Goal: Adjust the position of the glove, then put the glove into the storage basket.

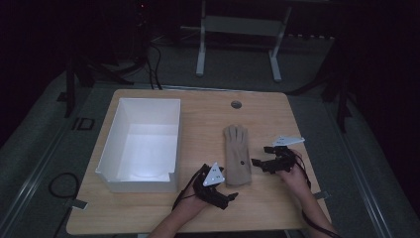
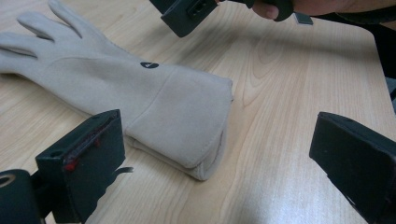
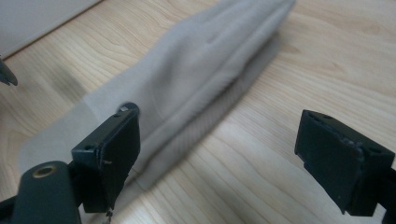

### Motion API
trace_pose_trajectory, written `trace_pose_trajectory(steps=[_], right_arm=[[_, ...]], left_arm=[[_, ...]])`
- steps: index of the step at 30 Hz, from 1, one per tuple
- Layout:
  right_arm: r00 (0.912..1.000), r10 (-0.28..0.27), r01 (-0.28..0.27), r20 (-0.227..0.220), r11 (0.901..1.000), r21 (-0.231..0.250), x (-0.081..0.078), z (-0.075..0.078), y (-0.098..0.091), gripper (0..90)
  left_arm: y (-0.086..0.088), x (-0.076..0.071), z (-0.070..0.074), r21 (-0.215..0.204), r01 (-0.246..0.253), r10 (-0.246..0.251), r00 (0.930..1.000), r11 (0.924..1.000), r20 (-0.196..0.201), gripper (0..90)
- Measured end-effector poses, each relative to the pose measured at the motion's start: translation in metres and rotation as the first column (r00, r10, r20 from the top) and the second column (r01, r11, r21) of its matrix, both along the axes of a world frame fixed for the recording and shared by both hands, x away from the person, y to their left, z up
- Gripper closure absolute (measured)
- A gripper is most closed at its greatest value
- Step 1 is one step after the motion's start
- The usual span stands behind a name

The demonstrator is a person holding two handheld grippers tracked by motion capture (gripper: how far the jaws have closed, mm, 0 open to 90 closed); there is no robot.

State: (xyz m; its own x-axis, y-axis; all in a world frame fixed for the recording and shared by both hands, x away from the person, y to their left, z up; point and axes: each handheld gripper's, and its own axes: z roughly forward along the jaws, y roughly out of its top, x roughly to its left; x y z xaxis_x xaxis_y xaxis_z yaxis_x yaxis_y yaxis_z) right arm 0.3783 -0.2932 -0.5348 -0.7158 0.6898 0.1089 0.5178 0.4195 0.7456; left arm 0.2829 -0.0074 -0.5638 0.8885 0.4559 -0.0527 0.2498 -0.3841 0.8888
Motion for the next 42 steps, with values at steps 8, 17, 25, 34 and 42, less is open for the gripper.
trace_pose_trajectory(steps=[8,17,25,34,42], right_arm=[[0.9990,-0.042,0.043,-0.014,0.9989,0.022,0.006,0.002,-0.012,11.9],[0.9967,-0.082,0.082,-0.002,0.9943,0.069,0.031,0.018,0.008,25.7],[0.9898,-0.112,0.119,-0.088,0.9898,0.078,0.073,0.008,0.043,27.4],[0.9695,-0.136,0.142,-0.204,0.9897,0.015,0.094,-0.018,0.062,29.4],[0.9785,-0.048,0.052,-0.201,0.9986,0.013,0.090,-0.021,0.070,56.8]], left_arm=[[-0.006,0.014,-0.003,0.043,0.028,-0.027,0.9991,0.9987,-0.032,10.4],[-0.020,0.019,0.000,0.112,0.088,-0.087,0.9961,0.9897,-0.012,19.0],[-0.028,0.033,-0.001,0.151,0.127,-0.124,0.9918,0.9803,-0.033,33.0],[-0.026,0.041,-0.006,0.192,0.154,-0.142,0.9872,0.9692,-0.072,39.3],[-0.026,0.035,-0.009,0.231,0.168,-0.168,0.9856,0.9584,-0.018,37.8]])
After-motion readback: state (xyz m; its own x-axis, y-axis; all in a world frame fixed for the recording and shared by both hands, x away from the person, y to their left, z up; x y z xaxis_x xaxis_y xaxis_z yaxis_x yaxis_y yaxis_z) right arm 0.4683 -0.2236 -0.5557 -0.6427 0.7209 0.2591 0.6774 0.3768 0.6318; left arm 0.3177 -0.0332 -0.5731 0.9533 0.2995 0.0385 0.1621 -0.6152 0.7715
